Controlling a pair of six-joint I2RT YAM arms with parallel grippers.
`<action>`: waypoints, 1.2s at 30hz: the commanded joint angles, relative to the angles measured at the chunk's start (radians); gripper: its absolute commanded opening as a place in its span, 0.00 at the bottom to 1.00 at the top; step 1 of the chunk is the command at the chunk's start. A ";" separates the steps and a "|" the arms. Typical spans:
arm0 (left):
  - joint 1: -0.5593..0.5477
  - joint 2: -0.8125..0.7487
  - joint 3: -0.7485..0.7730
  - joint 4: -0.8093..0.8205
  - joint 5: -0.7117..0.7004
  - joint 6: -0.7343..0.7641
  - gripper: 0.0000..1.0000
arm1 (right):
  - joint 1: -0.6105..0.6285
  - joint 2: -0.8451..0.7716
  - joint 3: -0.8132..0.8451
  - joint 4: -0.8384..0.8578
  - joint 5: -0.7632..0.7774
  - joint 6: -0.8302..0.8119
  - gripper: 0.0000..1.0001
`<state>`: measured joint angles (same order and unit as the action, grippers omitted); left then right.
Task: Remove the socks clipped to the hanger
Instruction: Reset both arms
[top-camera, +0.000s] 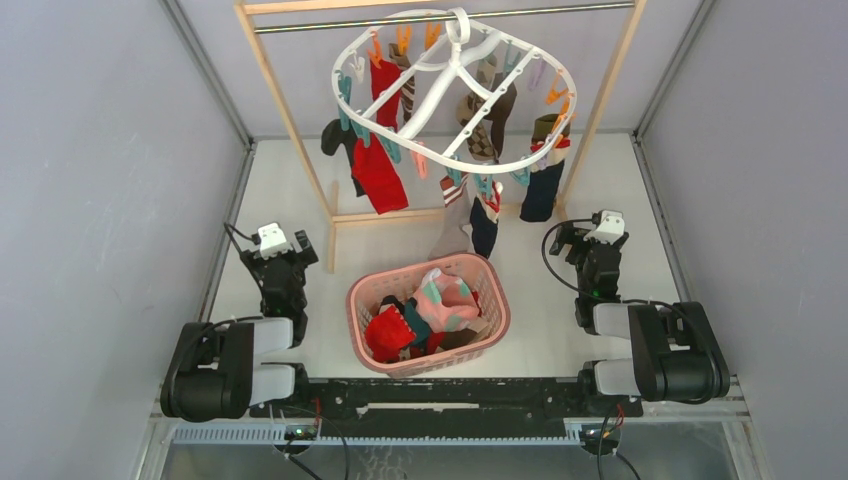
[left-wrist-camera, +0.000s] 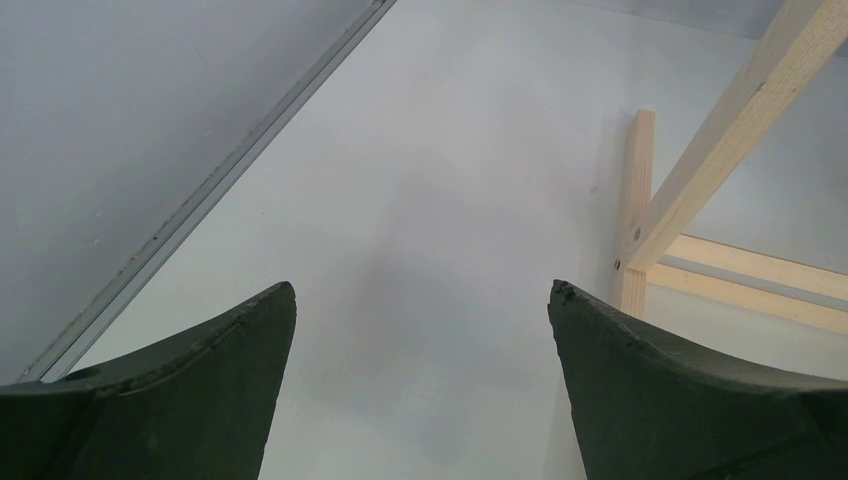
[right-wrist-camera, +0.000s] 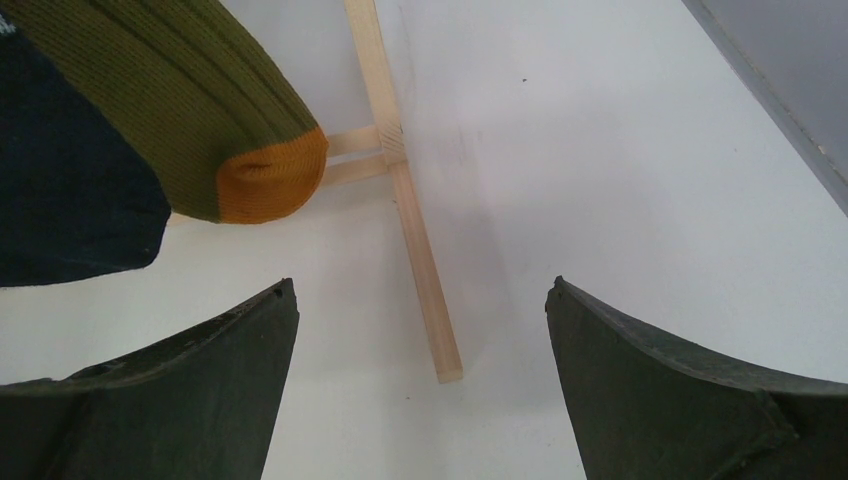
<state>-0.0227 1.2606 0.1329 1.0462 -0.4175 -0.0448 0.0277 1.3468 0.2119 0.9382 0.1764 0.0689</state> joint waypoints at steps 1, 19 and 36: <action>0.007 -0.001 0.047 0.041 -0.018 0.002 1.00 | -0.005 0.003 0.032 0.030 -0.003 0.006 1.00; 0.006 -0.001 0.047 0.041 -0.017 0.002 1.00 | -0.005 0.003 0.032 0.032 -0.004 0.006 1.00; 0.006 -0.001 0.047 0.041 -0.018 0.002 1.00 | -0.018 0.008 0.043 0.013 -0.029 0.011 0.99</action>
<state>-0.0227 1.2606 0.1329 1.0462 -0.4175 -0.0448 0.0189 1.3483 0.2237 0.9260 0.1589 0.0692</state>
